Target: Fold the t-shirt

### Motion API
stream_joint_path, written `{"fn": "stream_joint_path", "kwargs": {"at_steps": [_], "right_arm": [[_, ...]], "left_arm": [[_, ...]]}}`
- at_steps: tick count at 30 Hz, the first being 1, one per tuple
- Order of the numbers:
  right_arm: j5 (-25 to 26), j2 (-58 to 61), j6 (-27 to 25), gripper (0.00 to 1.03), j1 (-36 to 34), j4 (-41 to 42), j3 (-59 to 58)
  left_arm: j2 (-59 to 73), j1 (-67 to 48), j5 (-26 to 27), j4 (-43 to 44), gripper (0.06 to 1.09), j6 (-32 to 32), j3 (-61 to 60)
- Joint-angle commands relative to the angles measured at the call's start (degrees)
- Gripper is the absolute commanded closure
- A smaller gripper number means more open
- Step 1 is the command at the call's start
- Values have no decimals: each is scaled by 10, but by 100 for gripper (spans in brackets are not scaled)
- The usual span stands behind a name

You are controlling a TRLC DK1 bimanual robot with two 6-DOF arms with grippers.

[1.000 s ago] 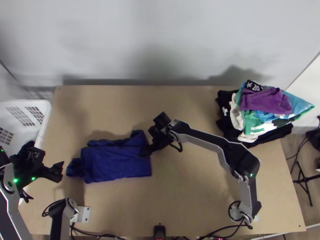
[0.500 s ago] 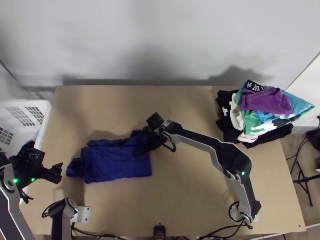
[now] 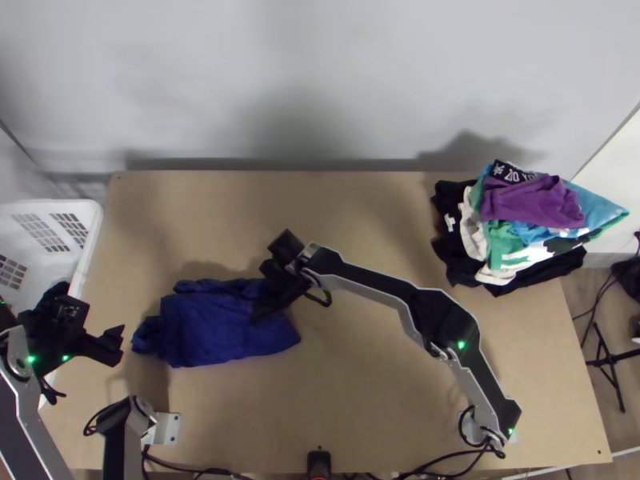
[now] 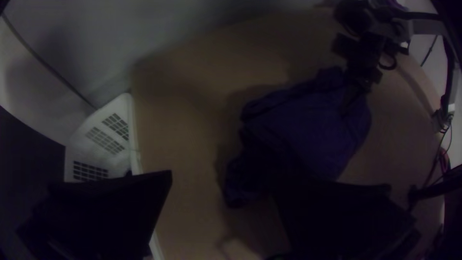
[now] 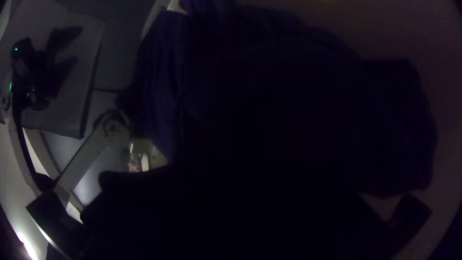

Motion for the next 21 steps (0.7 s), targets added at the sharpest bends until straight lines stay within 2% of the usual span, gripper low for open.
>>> {"fn": "stream_joint_path", "kwargs": {"at_steps": [1,9,18,21], "right_arm": [[-12,23,8,100,0,-2,15],[-57,-62,4,100,-38,-18,45],[-57,-35,-77,100,-158,-231,283],[-57,-25,-83,100,-196,-279,322]], "left_arm": [[4,8,0,9,12,11,-3],[21,8,1,22,12,15,1],[52,5,5,24,12,17,20],[63,6,4,24,12,25,27]]}}
